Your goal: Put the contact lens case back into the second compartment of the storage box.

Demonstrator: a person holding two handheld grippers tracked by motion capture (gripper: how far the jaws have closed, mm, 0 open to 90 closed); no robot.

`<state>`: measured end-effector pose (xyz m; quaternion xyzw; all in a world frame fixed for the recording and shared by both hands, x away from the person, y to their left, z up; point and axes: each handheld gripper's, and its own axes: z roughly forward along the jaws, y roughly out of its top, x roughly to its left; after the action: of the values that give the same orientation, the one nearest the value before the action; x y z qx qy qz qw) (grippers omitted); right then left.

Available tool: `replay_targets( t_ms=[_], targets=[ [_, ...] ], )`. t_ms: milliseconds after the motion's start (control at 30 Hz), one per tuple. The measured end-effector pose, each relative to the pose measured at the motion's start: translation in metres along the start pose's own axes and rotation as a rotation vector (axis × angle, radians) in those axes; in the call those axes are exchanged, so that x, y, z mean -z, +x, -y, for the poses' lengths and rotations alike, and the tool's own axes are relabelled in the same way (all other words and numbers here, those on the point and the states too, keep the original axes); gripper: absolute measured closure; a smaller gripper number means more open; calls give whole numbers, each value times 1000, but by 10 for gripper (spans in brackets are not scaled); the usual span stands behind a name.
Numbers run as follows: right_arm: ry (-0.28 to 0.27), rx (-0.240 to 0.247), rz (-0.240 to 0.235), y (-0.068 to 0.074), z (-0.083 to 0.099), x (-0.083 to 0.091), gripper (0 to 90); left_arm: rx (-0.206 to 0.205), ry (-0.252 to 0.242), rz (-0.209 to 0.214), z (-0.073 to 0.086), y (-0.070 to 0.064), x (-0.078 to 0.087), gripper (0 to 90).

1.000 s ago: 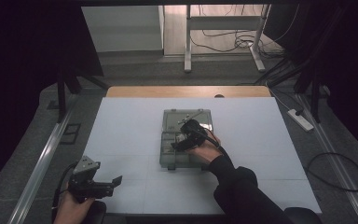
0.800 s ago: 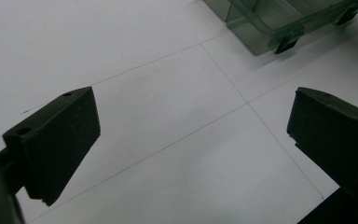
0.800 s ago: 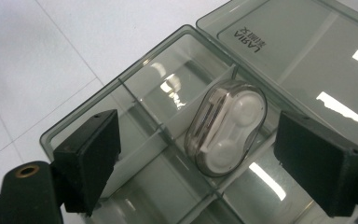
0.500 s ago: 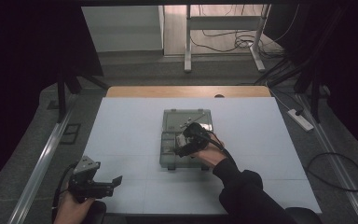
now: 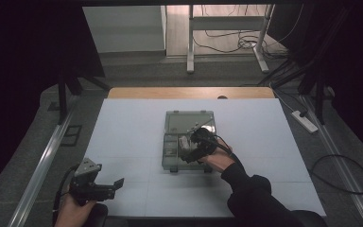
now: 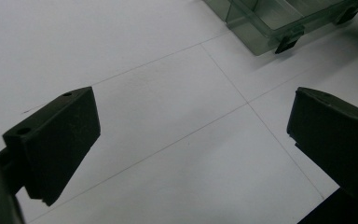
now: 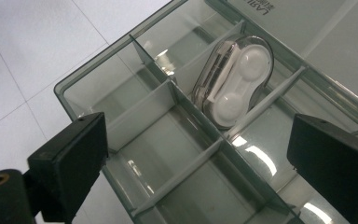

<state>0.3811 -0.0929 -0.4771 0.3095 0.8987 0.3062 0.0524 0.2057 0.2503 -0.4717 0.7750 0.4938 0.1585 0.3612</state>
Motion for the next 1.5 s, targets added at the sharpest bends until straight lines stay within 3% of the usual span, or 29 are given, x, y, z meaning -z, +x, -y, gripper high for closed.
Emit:
replay_targets(
  t_ms=[1200,1500],
  targets=[
    [-24,25,-31,5,20,36,14,-9,0,1,0,-1,0,25],
    [-26,30,-20,4,29,41,6,-9,0,1,0,-1,0,25]
  ],
)
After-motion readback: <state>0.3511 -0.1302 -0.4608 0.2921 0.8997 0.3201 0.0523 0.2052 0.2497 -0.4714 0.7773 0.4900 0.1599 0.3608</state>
